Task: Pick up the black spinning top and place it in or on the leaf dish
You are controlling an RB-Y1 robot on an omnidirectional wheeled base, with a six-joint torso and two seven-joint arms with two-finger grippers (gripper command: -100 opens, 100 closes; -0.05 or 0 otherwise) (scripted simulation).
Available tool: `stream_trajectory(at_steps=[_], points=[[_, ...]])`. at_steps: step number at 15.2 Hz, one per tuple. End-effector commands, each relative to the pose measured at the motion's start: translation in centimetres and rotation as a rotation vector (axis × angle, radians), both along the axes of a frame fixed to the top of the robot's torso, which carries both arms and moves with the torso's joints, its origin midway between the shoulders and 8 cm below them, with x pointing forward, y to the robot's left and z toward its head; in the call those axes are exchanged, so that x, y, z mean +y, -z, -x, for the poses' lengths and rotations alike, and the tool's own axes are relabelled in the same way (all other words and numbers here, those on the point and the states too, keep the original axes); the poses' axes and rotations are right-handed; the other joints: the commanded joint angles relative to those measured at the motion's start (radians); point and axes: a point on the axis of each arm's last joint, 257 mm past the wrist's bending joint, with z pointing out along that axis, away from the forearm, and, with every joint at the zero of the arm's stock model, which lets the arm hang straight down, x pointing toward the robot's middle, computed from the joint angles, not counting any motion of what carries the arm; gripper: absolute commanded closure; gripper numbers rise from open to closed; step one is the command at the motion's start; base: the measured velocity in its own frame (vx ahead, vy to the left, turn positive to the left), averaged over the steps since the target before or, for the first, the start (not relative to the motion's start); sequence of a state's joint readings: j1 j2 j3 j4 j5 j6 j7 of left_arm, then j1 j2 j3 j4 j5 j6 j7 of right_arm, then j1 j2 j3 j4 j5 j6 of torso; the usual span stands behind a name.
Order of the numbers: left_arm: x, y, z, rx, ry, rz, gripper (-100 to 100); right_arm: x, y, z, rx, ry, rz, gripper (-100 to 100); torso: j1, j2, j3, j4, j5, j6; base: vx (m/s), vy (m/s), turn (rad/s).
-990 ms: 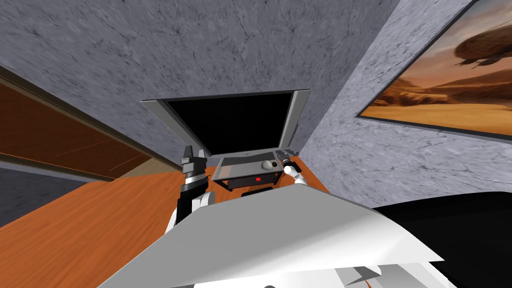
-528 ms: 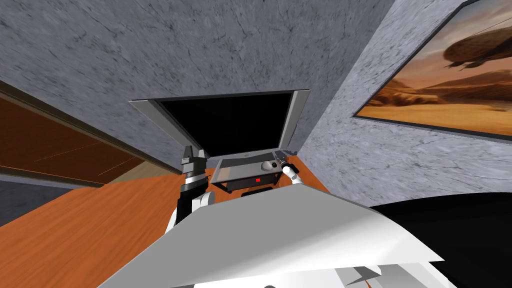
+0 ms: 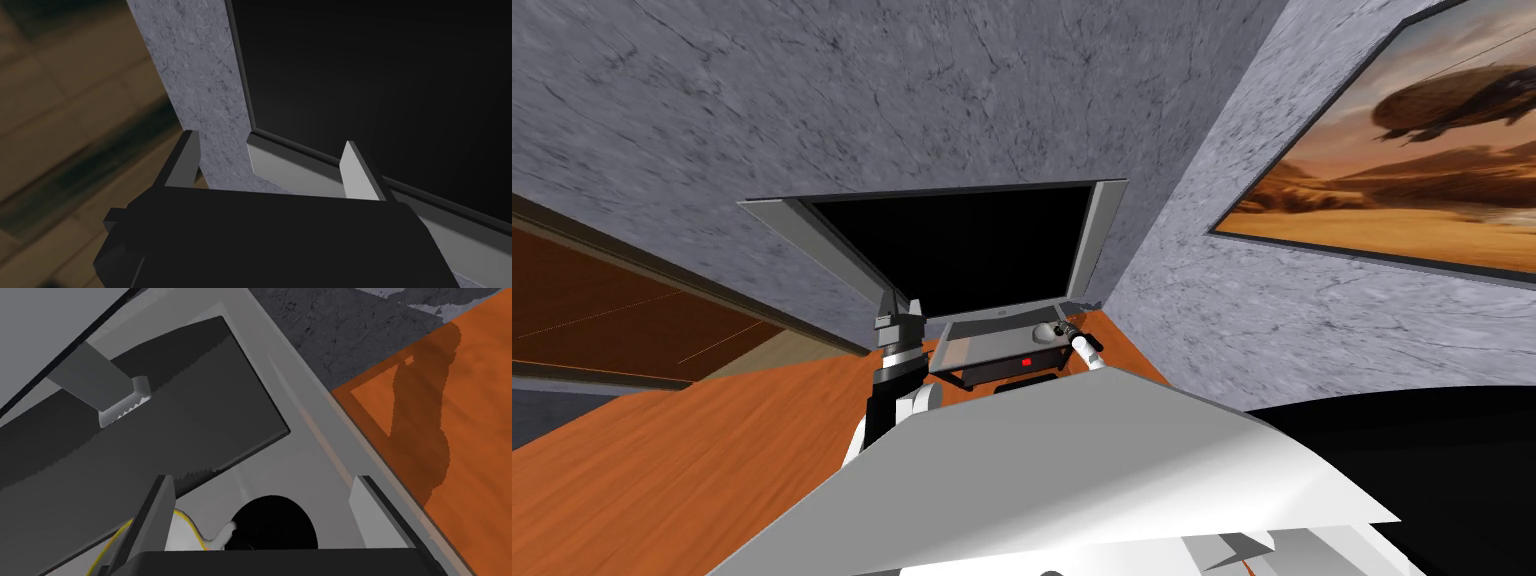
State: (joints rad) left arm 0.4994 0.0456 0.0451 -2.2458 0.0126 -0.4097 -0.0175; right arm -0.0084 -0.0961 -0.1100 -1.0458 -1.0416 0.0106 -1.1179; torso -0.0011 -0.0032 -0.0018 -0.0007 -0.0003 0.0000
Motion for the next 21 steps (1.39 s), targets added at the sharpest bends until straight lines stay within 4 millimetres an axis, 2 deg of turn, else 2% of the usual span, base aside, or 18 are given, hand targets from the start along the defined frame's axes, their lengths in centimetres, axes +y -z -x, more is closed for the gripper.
stream_trajectory(at_steps=[1, 3, 4, 6, 8, 9, 10, 12, 20, 21], points=[[0.0, 0.0, 0.0, 0.0, 0.0, 0.0, 0, 1.1, 1.2, 0.5, 0.022, 0.013, -0.054, -100, 0.0, 0.0, 0.0, 0.0, 0.0, 0.0, 0.024, -0.022, -0.043], [0.0, 0.0, 0.0, 0.0, 0.0, 0.0, 0, 3.8, 3.5, 1.8, 0.064, 0.042, -0.164, -100, -0.001, 0.0, 0.0, 0.0, 0.0, 0.0, 0.03, -0.039, -0.083], [0.0, 0.0, 0.0, 0.0, 0.0, 0.0, 0, 3.8, 3.5, 1.8, 0.064, 0.042, -0.164, -100, -0.002, 0.0, 0.0, 0.0, 0.0, 0.0, 0.025, -0.047, -0.041], [0.0, 0.0, 0.0, 0.0, 0.0, 0.0, 0, 6.4, 5.3, 3.1, 0.103, 0.067, -0.252, -100, -0.002, 0.0, 0.0, 0.0, 0.0, 0.0, 0.022, -0.061, -0.072], [0.0, 0.0, 0.0, 0.0, 0.0, 0.0, 0, 6.4, 5.3, 3.1, 0.103, 0.067, -0.252, -100, -0.004, 0.001, 0.0, 0.0, -0.001, 0.0, 0.022, -0.057, -0.027], [0.0, 0.0, 0.0, 0.0, 0.0, 0.0, 0, 7.4, 6.0, 3.8, 0.119, 0.077, -0.283, -100, -0.003, 0.001, 0.0, 0.0, -0.001, 0.0, 0.023, -0.041, -0.014], [0.0, 0.0, 0.0, 0.0, 0.0, 0.0, 0, 6.5, 5.4, 3.2, 0.104, 0.075, -0.259, -100, -0.002, 0.001, 0.0, 0.0, 0.0, 0.0, 0.013, -0.024, -0.006], [0.0, 0.0, 0.0, 0.0, 0.0, 0.0, 0, 5.7, 5.8, 3.8, 0.102, 0.111, -0.266, -100, -0.001, 0.001, 0.001, 0.0, 0.0, 0.0, 0.013, -0.023, 0.238], [0.0, 0.0, 0.0, 0.0, 0.0, 0.0, 0, 3.3, 6.5, 5.3, 0.088, 0.199, -0.267, -100, -0.003, 0.005, 0.003, 0.001, 0.0, 0.0, -0.013, -0.037, 0.138], [0.0, 0.0, 0.0, 0.0, 0.0, 0.0, 0, 3.8, 6.5, 5.0, 0.092, 0.181, -0.267, -100, -0.003, 0.005, 0.003, 0.001, 0.0, 0.0, -0.024, -0.033, 0.063]])
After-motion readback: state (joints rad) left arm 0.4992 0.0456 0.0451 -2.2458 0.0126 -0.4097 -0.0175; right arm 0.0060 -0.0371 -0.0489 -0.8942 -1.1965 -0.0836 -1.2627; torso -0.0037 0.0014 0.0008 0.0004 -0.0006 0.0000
